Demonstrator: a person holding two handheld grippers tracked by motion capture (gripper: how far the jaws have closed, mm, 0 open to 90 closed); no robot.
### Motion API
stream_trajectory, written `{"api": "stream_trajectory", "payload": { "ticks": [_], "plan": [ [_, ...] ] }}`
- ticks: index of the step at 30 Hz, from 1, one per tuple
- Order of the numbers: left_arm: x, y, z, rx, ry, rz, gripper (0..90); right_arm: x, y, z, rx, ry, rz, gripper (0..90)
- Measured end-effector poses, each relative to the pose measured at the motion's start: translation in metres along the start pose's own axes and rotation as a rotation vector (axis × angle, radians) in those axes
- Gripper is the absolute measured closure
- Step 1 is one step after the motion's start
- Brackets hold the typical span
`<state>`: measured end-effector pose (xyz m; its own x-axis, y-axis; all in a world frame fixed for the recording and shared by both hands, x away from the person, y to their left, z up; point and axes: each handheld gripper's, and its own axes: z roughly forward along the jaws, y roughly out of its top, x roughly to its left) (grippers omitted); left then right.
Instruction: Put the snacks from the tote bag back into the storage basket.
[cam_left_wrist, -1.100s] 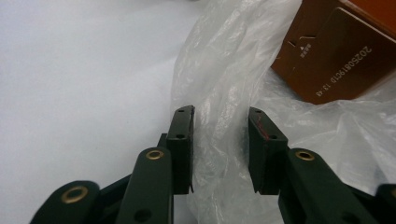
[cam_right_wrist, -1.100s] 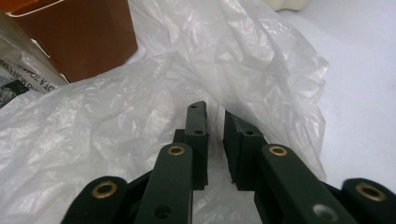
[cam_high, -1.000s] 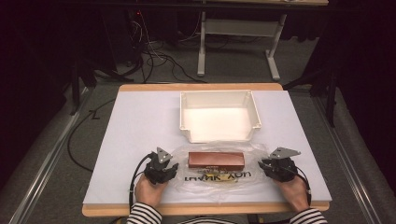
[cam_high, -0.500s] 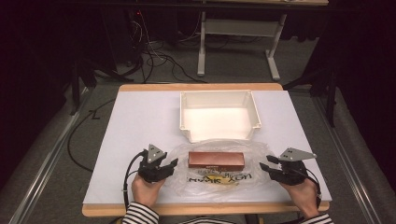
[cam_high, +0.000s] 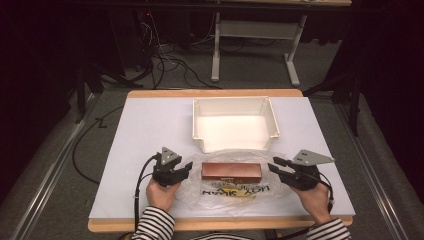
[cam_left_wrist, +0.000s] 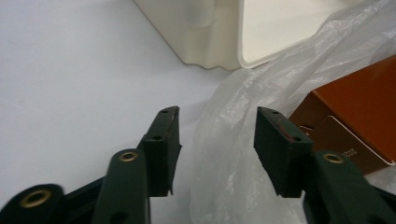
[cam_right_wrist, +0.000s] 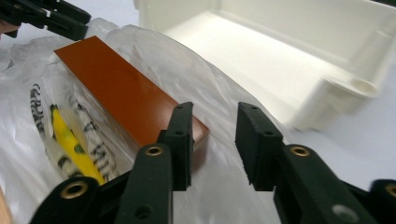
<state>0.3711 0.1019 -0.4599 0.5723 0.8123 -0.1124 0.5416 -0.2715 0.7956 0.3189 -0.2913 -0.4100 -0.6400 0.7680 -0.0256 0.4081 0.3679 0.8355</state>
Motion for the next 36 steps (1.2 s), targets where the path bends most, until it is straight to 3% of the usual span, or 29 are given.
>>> {"api": "stream_trajectory", "payload": {
  "ticks": [4,6,9,12,14,19,27,31,34,36],
  "plan": [
    [0.000,0.000,0.009,0.035,-0.034,0.002,67.4,0.008,0.016,0.026,0.032,0.000,-0.036,67.9],
    [0.001,-0.001,0.012,0.048,-0.043,0.008,73.3,0.010,0.022,0.035,0.014,-0.066,-0.045,59.9],
    [0.000,-0.002,0.015,0.064,-0.049,0.018,80.4,0.008,0.026,0.039,-0.023,-0.096,-0.027,53.9],
    [0.000,-0.002,0.017,0.079,-0.055,0.024,86.6,0.003,0.028,0.045,0.015,-0.090,-0.011,52.3],
    [0.001,-0.002,0.017,0.084,-0.053,0.023,89.1,-0.003,0.025,0.052,0.068,-0.061,-0.004,64.1],
    [0.003,-0.001,0.019,0.085,-0.048,0.001,90.0,-0.007,0.015,0.061,0.138,-0.034,0.006,89.7],
    [-0.008,0.005,0.029,0.117,0.038,0.092,90.0,-0.014,-0.005,0.077,0.208,-0.069,0.021,90.0],
    [-0.008,0.006,0.035,0.125,0.044,0.097,90.0,-0.015,-0.016,0.083,0.238,-0.080,0.025,90.0],
    [-0.010,0.005,0.039,0.126,0.056,0.115,90.0,-0.014,-0.023,0.083,0.232,-0.090,0.011,90.0],
    [-0.010,0.005,0.041,0.115,0.068,0.123,90.0,-0.014,-0.026,0.081,0.218,-0.088,0.035,90.0]
  ]
}}
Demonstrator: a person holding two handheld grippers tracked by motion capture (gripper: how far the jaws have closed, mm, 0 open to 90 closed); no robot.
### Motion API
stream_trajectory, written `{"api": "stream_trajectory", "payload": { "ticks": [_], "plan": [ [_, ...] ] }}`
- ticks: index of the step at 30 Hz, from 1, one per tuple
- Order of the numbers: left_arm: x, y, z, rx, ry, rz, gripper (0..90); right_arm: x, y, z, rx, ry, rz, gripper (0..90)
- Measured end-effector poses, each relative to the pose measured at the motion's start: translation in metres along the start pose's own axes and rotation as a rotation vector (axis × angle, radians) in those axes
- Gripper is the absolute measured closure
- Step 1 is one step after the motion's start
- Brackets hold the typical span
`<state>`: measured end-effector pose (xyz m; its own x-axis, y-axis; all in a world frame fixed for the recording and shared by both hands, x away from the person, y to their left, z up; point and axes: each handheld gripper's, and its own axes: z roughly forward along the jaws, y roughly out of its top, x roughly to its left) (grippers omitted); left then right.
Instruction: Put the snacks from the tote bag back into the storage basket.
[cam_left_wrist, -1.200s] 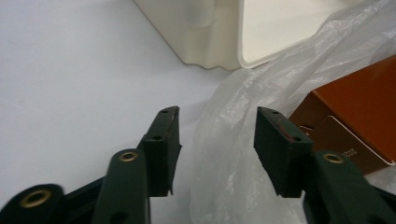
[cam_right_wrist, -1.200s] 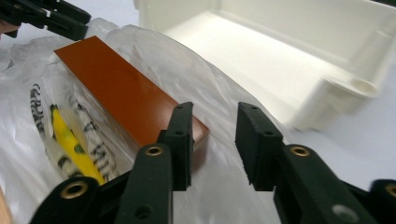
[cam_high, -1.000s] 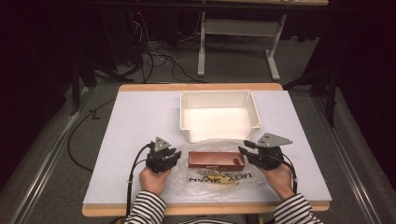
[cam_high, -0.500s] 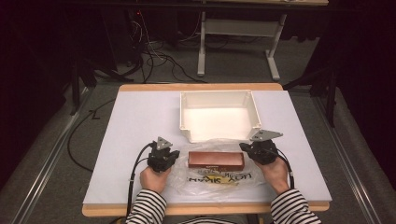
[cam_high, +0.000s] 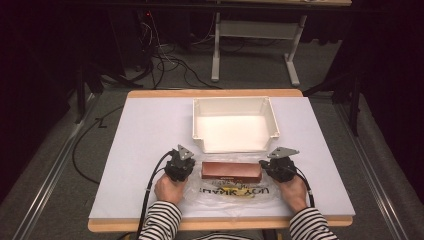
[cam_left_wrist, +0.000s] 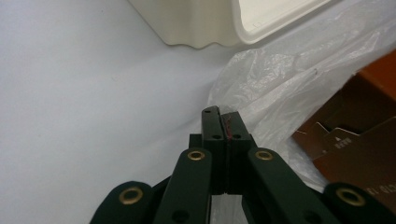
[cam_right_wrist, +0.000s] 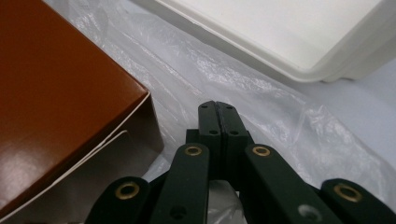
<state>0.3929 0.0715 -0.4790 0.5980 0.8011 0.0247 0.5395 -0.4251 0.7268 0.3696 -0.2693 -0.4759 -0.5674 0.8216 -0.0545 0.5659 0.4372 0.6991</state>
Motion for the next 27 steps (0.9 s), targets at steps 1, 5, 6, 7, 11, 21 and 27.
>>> {"api": "stream_trajectory", "payload": {
  "ticks": [1,5,6,7,11,21,27],
  "plan": [
    [0.000,0.000,0.000,-0.004,0.002,0.000,90.0,0.000,-0.001,0.000,-0.003,0.006,0.009,90.0],
    [0.007,-0.004,-0.004,-0.058,-0.048,-0.050,85.8,0.001,0.000,-0.004,0.002,-0.007,0.018,82.0],
    [0.009,-0.005,-0.006,-0.067,-0.055,-0.061,81.7,-0.002,0.000,-0.007,-0.024,0.011,0.035,78.0],
    [0.011,-0.006,-0.010,-0.074,-0.057,-0.072,78.7,-0.004,0.000,-0.010,-0.042,0.029,0.051,74.9],
    [0.014,-0.009,-0.018,-0.103,-0.041,-0.081,63.6,-0.010,0.001,-0.019,-0.096,0.080,0.089,64.8],
    [0.023,-0.023,-0.031,-0.179,-0.029,-0.146,43.7,-0.016,0.007,-0.036,-0.180,0.158,0.105,48.5],
    [0.023,-0.024,-0.030,-0.192,-0.018,-0.146,41.1,-0.008,0.012,-0.043,-0.202,0.167,0.027,41.4]
  ]
}}
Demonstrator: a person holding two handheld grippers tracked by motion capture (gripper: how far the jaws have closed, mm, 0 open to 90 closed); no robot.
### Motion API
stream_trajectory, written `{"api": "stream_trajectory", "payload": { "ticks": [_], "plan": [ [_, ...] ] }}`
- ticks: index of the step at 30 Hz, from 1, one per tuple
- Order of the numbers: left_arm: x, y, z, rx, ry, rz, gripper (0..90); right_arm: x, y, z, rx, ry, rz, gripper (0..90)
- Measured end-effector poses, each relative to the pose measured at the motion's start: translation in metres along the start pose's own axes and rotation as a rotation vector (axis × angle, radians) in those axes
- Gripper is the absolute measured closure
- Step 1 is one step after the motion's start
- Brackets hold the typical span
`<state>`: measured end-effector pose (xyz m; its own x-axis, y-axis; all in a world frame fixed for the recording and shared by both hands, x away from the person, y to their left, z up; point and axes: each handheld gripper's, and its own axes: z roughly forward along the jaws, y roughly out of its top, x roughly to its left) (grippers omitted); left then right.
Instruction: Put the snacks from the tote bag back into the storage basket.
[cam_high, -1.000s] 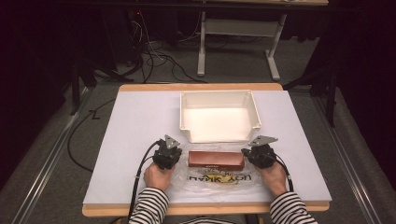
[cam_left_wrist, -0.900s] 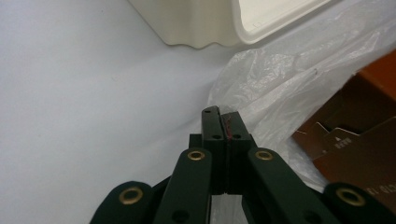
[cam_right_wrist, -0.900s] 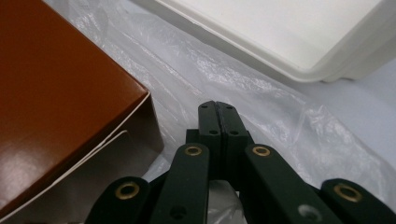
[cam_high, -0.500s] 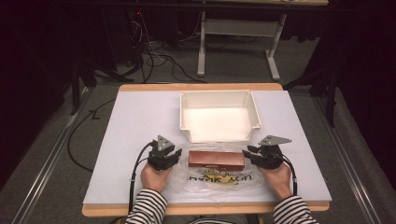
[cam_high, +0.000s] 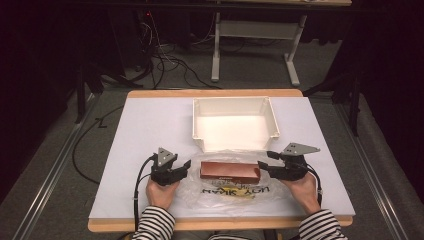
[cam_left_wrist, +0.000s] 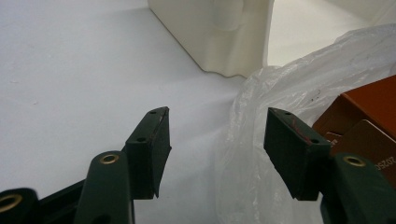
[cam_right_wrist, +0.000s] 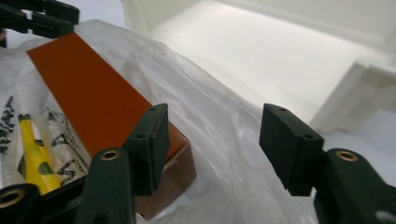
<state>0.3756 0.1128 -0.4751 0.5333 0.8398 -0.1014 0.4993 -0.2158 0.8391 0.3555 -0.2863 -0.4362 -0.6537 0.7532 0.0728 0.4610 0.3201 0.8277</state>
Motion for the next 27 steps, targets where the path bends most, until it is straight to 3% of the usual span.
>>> {"api": "stream_trajectory", "payload": {
  "ticks": [6,13,18,27],
  "plan": [
    [0.002,-0.002,0.005,0.010,0.014,0.003,40.9,0.006,0.008,0.000,-0.002,-0.019,0.000,37.9],
    [0.002,-0.005,0.005,-0.004,0.021,-0.011,40.7,0.011,0.012,-0.002,0.068,0.013,0.004,37.3],
    [0.000,-0.006,0.005,-0.004,0.020,0.010,41.9,0.024,0.014,-0.002,0.055,0.014,-0.071,37.8],
    [0.003,-0.007,0.004,-0.010,0.005,-0.020,42.1,0.044,0.023,0.011,0.085,0.079,-0.175,38.8]
  ]
}}
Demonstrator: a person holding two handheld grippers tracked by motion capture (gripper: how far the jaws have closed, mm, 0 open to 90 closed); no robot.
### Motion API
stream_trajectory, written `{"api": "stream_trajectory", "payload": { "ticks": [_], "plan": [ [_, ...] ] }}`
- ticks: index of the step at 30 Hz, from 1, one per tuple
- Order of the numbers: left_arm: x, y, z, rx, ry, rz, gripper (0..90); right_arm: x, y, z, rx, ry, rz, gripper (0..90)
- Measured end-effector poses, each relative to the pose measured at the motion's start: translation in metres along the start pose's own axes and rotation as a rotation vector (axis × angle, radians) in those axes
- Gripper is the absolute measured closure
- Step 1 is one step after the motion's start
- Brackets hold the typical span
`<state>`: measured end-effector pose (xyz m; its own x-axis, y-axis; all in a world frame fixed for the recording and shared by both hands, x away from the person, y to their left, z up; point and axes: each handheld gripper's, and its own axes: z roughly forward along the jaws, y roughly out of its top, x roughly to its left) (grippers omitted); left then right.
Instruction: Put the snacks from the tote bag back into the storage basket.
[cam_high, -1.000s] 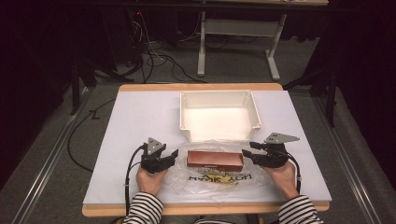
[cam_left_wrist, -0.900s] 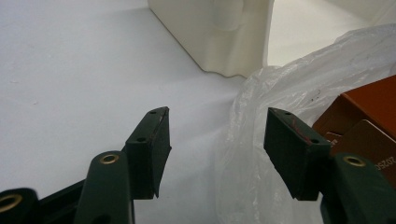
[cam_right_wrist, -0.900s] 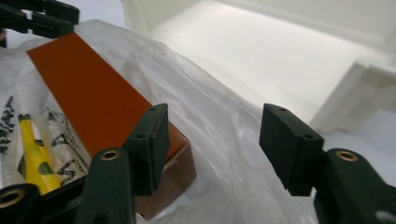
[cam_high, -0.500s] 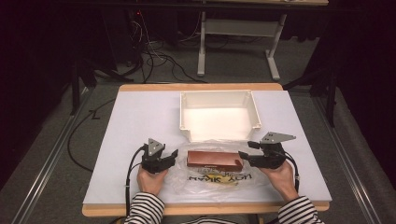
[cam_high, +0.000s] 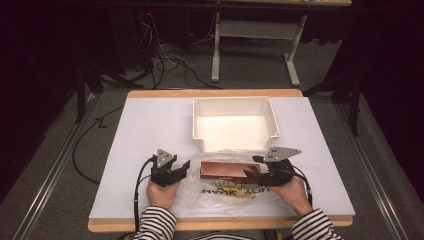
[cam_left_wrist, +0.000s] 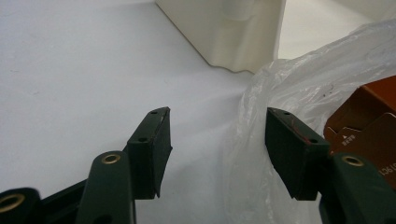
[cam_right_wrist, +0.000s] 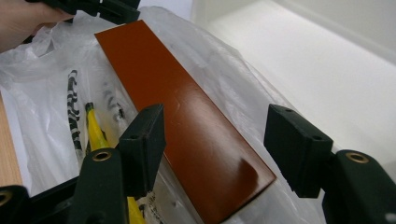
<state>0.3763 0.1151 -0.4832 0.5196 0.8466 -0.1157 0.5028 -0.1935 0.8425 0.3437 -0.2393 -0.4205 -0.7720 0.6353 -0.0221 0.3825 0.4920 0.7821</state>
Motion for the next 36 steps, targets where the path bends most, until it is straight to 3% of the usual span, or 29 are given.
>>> {"api": "stream_trajectory", "payload": {
  "ticks": [17,30,36],
  "plan": [
    [-0.001,0.001,0.003,0.029,0.001,0.011,41.0,0.003,0.005,0.018,0.060,0.082,-0.026,37.0],
    [-0.001,0.002,0.005,0.046,-0.004,0.016,39.5,-0.002,0.005,0.024,0.059,0.087,-0.035,35.0],
    [-0.001,0.002,0.004,0.044,-0.007,0.016,39.2,0.000,0.005,0.028,0.083,0.095,-0.039,32.9]
  ]
}}
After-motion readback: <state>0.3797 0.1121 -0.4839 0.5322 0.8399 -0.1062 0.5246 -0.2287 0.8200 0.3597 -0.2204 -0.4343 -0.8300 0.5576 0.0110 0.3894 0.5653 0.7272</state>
